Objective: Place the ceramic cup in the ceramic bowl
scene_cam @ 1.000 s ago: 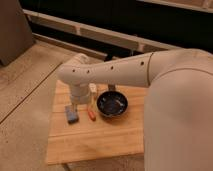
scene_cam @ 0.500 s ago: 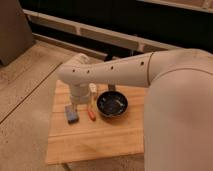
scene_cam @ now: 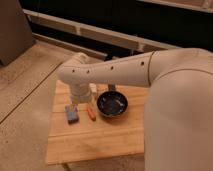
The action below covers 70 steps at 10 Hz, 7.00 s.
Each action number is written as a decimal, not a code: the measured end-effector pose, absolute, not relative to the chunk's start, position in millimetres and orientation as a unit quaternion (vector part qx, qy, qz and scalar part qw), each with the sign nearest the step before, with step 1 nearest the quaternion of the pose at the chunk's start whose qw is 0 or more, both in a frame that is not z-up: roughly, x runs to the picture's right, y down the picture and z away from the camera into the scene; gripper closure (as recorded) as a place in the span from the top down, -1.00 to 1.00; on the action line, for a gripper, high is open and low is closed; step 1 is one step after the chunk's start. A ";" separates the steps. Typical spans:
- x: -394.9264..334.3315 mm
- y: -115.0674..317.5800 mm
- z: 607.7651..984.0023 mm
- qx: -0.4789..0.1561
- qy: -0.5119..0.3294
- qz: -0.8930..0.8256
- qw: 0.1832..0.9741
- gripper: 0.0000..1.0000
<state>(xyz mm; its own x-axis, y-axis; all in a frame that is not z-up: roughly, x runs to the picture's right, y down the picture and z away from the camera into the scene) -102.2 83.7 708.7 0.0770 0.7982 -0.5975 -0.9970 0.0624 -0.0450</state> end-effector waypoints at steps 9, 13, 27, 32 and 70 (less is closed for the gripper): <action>-69.8 8.8 739.2 -0.201 0.189 0.654 0.705 0.30; -71.0 -5.2 764.0 -0.199 0.193 0.662 0.696 0.30; -148.0 -101.9 923.9 -0.229 0.108 0.610 0.751 0.30; -150.6 -89.7 956.3 -0.263 0.129 0.598 0.746 0.30; 86.4 64.8 835.7 -0.294 0.272 0.755 0.519 -1.00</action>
<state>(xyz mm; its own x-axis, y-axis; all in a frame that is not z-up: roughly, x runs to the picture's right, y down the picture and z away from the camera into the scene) 86.4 64.8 835.7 -0.2873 0.6234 -0.7272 -0.9441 -0.3123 0.1052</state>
